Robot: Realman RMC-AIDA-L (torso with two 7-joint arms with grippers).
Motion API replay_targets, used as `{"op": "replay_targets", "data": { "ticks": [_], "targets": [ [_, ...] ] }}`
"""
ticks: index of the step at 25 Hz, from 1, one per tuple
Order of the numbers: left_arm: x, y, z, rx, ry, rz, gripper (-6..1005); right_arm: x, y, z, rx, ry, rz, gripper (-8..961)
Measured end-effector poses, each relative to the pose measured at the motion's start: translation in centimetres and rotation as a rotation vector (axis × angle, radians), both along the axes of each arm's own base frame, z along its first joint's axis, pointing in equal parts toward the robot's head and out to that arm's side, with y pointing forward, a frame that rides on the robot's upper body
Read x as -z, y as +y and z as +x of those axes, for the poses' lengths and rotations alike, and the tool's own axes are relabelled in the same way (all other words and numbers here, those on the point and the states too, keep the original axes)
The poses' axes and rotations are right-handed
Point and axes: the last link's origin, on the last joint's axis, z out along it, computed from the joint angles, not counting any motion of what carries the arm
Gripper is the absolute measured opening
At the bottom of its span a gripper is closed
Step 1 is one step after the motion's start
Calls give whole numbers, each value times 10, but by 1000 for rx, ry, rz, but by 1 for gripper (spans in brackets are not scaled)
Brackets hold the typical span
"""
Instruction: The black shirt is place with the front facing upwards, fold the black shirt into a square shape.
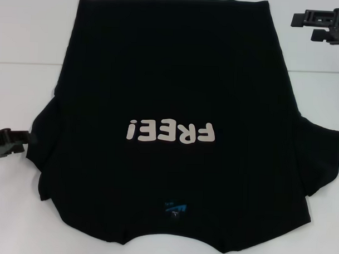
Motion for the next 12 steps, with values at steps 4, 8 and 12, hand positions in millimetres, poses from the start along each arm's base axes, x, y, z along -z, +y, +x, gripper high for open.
{"op": "replay_targets", "data": {
  "ticks": [4, 8, 12],
  "targets": [
    [4, 1, 0, 7, 19, -7, 441, 0, -1, 3, 9, 4, -2, 884],
    [9, 2, -1, 2, 26, -11, 424, 0, -3, 6, 20, 13, 1, 885],
    [12, 2, -1, -3, 28, -19, 406, -2, -3, 7, 25, 20, 8, 885]
  ]
}}
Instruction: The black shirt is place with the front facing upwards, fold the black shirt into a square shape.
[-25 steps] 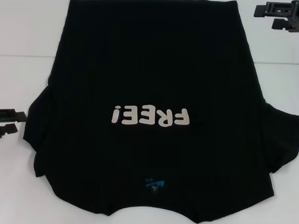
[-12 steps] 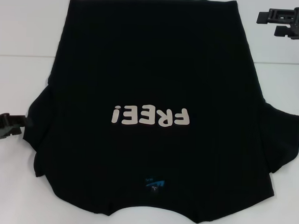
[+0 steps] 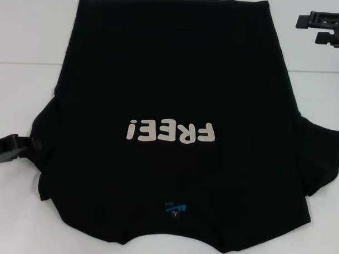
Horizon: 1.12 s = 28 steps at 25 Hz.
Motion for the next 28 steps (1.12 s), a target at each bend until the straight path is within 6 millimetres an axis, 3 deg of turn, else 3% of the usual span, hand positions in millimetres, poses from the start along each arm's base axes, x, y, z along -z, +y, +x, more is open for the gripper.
{"op": "replay_targets", "data": {
  "ticks": [4, 18, 21, 28],
  "targets": [
    [1, -1, -1, -17, 3, -13, 389, -2, 0, 0, 2, 6, 6, 885],
    [1, -4, 1, -12, -25, -21, 82, -2, 0, 1, 5, 8, 8, 884],
    [-11, -5, 1, -17, -58, 22, 1, -2, 0, 1, 9, 12, 7, 884],
    [-42, -14, -16, -100, -110, 133, 2, -3, -1, 3, 15, 12, 6, 885]
  ]
}}
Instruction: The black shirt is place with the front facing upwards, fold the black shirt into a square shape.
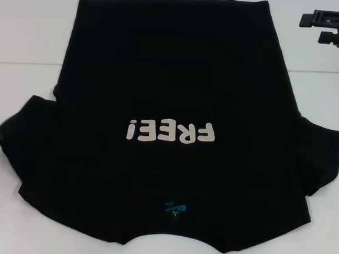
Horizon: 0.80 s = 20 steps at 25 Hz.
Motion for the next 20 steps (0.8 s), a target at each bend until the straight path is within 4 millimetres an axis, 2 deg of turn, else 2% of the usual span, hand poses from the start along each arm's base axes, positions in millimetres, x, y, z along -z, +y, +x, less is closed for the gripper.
{"op": "replay_targets", "data": {
  "ticks": [4, 8, 15, 20],
  "targets": [
    [-8, 3, -1, -6, 19, -5, 1, 0, 0, 0, 1, 1, 0, 885],
    [-6, 7, 1, -20, 48, -54, 1, 0, 0, 0, 3, 3, -1, 885],
    [-17, 4, -6, -56, 28, 7, 2, -1, 1, -2, -1, 6, 1, 884],
    [-20, 8, -4, -59, 40, 1, 1, -1, 1, -3, -4, 7, 1, 884]
  ]
}}
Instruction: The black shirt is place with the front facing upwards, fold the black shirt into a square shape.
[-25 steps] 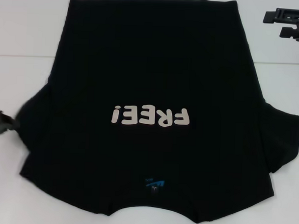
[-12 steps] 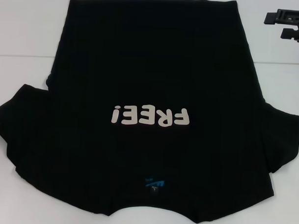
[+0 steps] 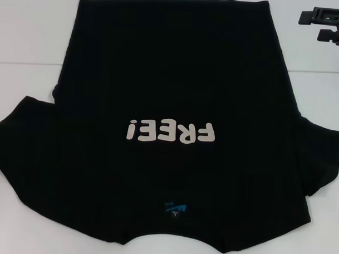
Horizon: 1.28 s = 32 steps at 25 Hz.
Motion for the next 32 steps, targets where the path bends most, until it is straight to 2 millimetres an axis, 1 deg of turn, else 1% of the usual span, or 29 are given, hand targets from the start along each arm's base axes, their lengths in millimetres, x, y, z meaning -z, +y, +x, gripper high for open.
{"op": "replay_targets", "data": {
  "ticks": [5, 8, 10, 12, 16, 18, 21, 23, 26, 27, 28, 30, 32],
  "targets": [
    [0, 4, 6, 19, -1, -20, 1, -1, 1, -1, -1, 3, 4, 885],
    [4, 10, 17, 56, -24, -40, 1, -1, 1, -1, -2, 4, 4, 885],
    [9, 18, 30, 96, -34, -79, 2, -1, 1, -2, -2, 3, 3, 885],
    [17, 27, 44, 135, -25, -132, 2, -1, 1, -2, -2, 3, 4, 885],
    [39, 51, 83, 235, 22, -238, 15, -1, 2, -1, -1, 1, 6, 885],
    [48, 60, 100, 285, 44, -276, 24, -1, 1, -1, -1, -1, 5, 884],
    [71, 70, 130, 382, 96, -362, 30, 0, 2, -1, 0, -5, 6, 884],
    [87, 70, 144, 434, 148, -426, 33, 0, 2, 0, 1, -9, 8, 883],
    [101, 70, 150, 459, 234, -489, 36, 0, 2, 1, 4, -12, 12, 883],
    [101, 70, 149, 451, 260, -496, 37, -1, 2, 2, 5, -12, 14, 883],
    [98, 71, 147, 445, 260, -485, 68, -1, 2, 2, 6, -12, 15, 883],
    [81, 70, 142, 428, 224, -410, 129, -3, 1, 4, 6, -20, 14, 883],
    [63, 61, 137, 464, 148, -306, 190, -2, -1, 4, -2, -37, -11, 882]
  ]
}}
